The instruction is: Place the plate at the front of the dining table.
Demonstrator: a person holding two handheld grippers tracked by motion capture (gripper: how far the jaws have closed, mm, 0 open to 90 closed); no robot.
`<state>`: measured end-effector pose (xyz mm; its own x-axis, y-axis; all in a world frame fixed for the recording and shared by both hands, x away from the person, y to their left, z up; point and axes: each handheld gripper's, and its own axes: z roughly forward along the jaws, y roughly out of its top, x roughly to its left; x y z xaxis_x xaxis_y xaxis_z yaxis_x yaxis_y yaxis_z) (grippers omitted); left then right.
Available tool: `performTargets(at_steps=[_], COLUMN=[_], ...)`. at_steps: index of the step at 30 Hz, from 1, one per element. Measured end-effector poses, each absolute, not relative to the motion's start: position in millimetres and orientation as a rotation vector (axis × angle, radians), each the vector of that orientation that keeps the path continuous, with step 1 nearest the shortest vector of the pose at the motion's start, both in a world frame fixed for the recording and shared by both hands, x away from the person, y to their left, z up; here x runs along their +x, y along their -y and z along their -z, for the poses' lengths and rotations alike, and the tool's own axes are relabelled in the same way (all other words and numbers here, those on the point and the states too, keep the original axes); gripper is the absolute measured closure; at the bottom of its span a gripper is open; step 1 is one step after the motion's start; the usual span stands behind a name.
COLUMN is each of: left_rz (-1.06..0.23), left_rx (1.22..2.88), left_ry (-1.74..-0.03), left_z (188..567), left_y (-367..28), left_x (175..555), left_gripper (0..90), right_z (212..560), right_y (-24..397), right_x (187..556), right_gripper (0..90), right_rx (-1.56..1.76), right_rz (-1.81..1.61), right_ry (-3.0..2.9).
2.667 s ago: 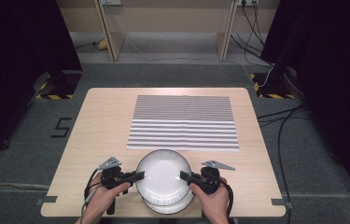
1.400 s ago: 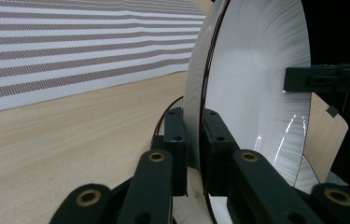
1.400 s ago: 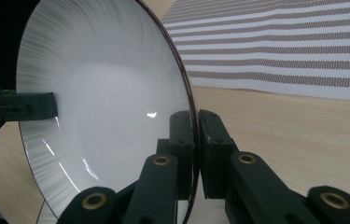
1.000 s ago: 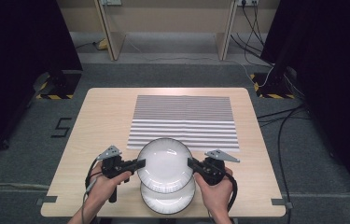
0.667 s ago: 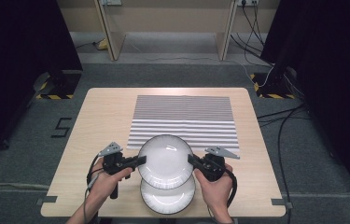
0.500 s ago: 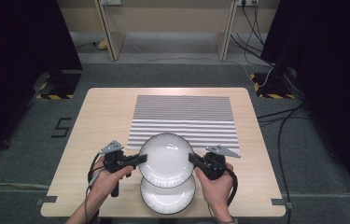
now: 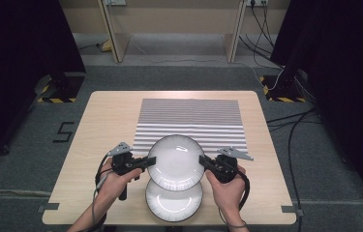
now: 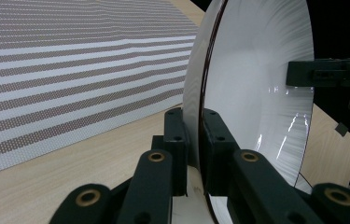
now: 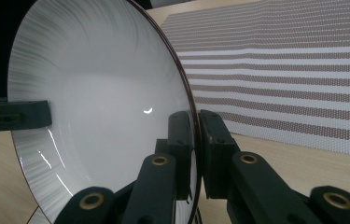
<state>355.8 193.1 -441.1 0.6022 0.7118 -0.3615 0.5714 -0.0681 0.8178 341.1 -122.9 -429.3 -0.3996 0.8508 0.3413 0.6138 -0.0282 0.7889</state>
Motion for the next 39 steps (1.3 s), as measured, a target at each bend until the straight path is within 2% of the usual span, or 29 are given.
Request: performTargets(at_steps=[39], left_rz=[-0.174], left_rx=[1.728], left_ry=[-1.051], left_z=[432.0], left_y=[-189.1], left_x=[375.1], left_gripper=[82.2], right_z=[418.2], right_y=[123.3], right_x=[358.0], right_gripper=[83.2], right_rx=[1.539], right_rz=[-1.385], right_ry=[-1.948])
